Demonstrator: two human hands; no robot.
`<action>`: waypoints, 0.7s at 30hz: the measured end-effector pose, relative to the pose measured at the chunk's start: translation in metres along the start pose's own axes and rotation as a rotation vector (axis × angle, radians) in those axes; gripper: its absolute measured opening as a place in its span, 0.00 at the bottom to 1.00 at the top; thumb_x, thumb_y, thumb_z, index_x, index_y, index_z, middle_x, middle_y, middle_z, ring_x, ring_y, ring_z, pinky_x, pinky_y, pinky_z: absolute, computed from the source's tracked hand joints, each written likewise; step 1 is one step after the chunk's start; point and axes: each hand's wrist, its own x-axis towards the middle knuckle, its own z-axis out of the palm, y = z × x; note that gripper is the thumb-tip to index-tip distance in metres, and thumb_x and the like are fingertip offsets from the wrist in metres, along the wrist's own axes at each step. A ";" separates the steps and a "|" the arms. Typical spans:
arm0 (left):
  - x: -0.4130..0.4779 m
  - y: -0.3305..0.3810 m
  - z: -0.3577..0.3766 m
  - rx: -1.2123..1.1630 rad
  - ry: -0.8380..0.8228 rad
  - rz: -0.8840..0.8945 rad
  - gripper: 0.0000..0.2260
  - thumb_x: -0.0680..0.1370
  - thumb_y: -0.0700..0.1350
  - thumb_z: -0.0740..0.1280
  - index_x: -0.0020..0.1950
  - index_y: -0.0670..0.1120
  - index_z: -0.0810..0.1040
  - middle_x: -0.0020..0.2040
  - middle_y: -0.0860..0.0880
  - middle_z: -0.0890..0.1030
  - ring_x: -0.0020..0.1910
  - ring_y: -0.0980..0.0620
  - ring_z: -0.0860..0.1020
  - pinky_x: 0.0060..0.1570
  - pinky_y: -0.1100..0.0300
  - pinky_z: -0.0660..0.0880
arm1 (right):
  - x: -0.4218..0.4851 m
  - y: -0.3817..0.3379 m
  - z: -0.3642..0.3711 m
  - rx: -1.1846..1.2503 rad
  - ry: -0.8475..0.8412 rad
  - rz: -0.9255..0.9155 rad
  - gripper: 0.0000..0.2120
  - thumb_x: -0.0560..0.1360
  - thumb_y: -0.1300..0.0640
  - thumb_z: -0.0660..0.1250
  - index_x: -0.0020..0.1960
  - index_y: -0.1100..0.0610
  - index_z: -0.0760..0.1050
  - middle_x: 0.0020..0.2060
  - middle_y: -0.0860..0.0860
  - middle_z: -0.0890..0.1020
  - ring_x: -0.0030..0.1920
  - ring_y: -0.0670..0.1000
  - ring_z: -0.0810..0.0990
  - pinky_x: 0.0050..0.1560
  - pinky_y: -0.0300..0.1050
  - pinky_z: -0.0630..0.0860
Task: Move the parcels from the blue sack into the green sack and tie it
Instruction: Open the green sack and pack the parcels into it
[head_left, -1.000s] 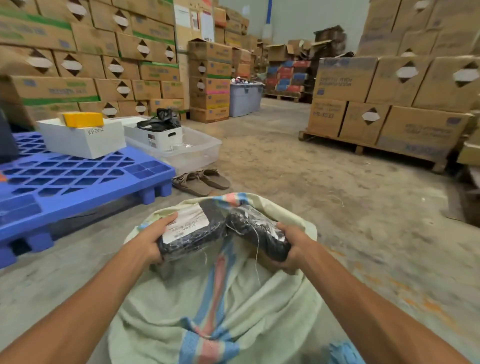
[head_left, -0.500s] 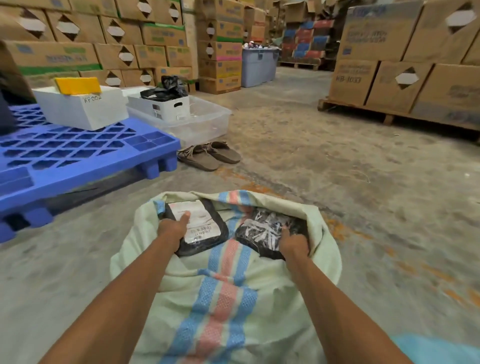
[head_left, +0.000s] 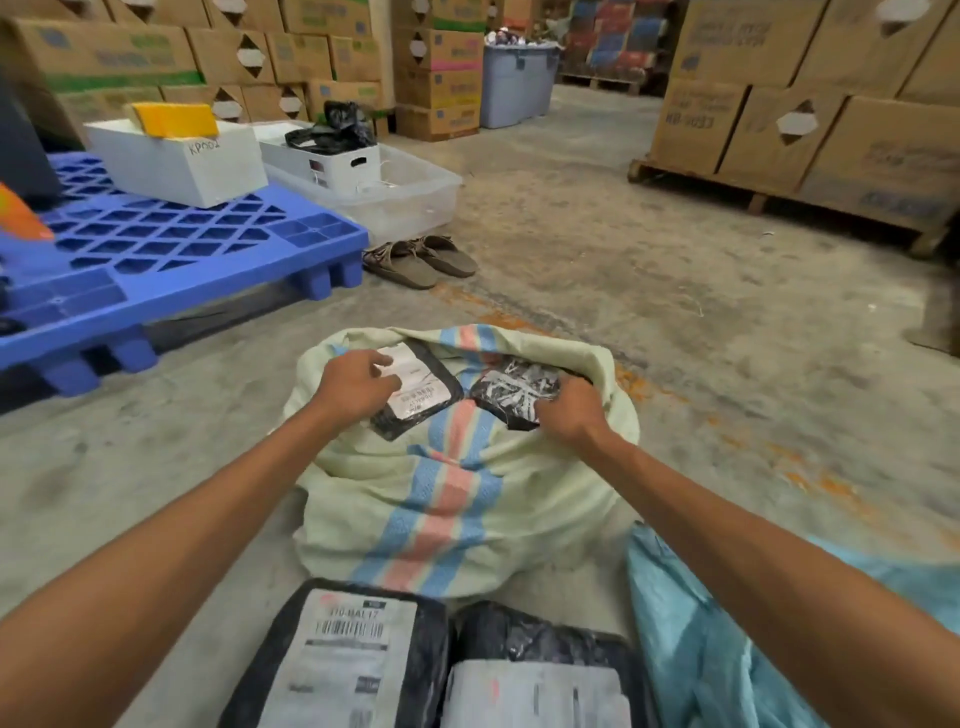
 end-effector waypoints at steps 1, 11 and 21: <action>-0.019 0.005 -0.012 -0.005 0.047 0.035 0.15 0.75 0.47 0.70 0.62 0.46 0.81 0.56 0.46 0.83 0.56 0.47 0.79 0.53 0.60 0.70 | -0.018 -0.003 -0.011 0.006 0.043 -0.093 0.13 0.74 0.57 0.67 0.56 0.62 0.78 0.50 0.58 0.83 0.54 0.60 0.80 0.49 0.48 0.75; -0.238 -0.081 -0.040 0.179 -0.289 -0.341 0.36 0.77 0.70 0.56 0.61 0.39 0.79 0.63 0.38 0.79 0.59 0.39 0.77 0.52 0.54 0.71 | -0.248 0.067 -0.029 0.207 -0.158 0.328 0.44 0.68 0.29 0.69 0.72 0.59 0.70 0.68 0.55 0.76 0.68 0.60 0.75 0.66 0.52 0.72; -0.271 -0.077 -0.012 -0.178 -0.186 -0.434 0.30 0.73 0.64 0.69 0.60 0.40 0.79 0.57 0.42 0.83 0.52 0.43 0.81 0.56 0.50 0.78 | -0.300 0.093 0.036 0.650 -0.141 0.548 0.41 0.60 0.29 0.72 0.61 0.58 0.79 0.49 0.52 0.85 0.50 0.55 0.84 0.56 0.53 0.81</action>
